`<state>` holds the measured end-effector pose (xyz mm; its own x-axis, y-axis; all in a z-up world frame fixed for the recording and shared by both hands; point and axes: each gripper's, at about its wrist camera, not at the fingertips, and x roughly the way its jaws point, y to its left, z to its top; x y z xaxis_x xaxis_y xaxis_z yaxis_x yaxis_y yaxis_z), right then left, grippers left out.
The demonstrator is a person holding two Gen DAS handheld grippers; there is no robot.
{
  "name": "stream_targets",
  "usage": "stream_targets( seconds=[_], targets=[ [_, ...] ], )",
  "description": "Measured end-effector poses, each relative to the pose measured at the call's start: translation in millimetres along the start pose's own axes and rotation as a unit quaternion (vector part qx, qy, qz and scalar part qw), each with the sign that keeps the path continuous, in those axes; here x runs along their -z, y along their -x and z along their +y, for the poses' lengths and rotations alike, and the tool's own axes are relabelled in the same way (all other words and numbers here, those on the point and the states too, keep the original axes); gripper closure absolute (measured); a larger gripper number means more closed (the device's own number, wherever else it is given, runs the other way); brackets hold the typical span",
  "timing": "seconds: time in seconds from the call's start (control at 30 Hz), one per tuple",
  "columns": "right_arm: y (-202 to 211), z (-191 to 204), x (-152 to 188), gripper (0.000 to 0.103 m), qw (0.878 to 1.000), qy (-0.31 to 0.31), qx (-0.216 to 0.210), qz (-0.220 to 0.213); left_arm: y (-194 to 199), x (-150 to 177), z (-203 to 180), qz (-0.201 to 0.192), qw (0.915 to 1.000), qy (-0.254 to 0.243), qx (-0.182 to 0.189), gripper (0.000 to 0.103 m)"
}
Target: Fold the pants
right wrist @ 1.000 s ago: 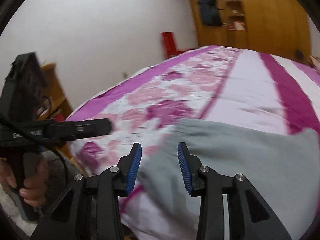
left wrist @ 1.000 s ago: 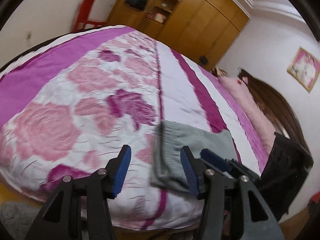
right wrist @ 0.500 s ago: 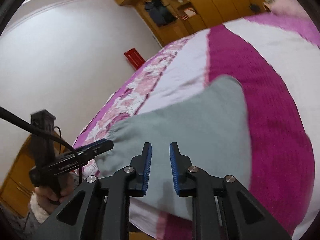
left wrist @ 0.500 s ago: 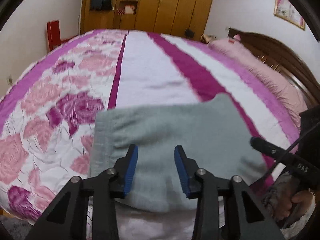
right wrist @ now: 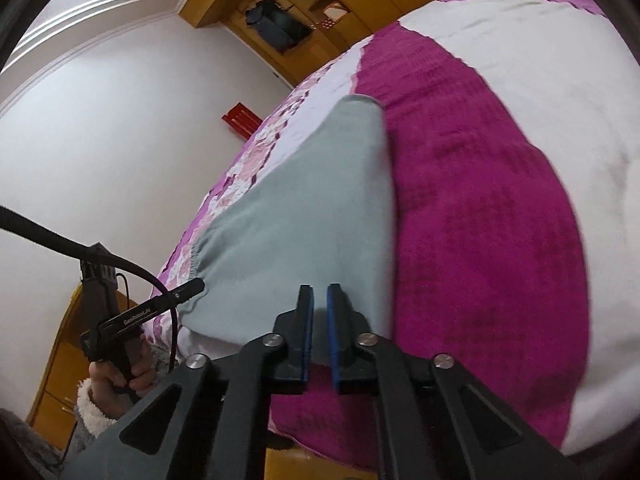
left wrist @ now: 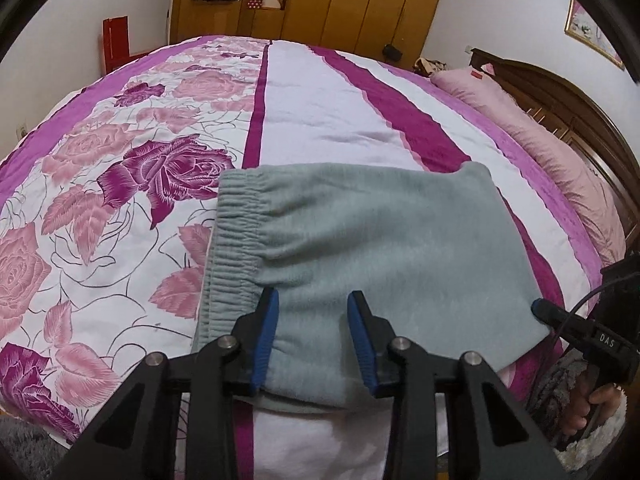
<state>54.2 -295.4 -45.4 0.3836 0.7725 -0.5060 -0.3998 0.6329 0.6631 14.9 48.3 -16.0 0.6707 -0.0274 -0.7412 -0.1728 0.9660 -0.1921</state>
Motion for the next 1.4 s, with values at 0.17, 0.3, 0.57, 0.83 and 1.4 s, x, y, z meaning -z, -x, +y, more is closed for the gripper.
stream_targets(
  seconds=[0.17,0.3,0.57,0.83,1.4],
  targets=[
    [12,-7,-3,0.1,1.0,-0.017,-0.007,-0.011,7,-3,-2,0.0,1.0,0.009,0.004,0.063],
    [8,4,-20,0.1,1.0,0.013,0.008,-0.014,15,-15,-6,-0.011,0.9999,0.011,0.004,0.062],
    [-24,7,-60,0.1,0.996,0.087,-0.003,0.029,-13,-42,-22,-0.003,0.9999,-0.012,0.007,0.089],
    [-53,-11,-96,0.1,0.996,0.085,0.02,0.032,-50,-67,-11,-0.004,0.9993,0.018,-0.034,0.09],
    [-71,-14,-170,0.099,0.996,0.068,0.06,0.0,-57,-116,-17,0.009,0.9991,0.031,-0.03,0.083]
  ],
)
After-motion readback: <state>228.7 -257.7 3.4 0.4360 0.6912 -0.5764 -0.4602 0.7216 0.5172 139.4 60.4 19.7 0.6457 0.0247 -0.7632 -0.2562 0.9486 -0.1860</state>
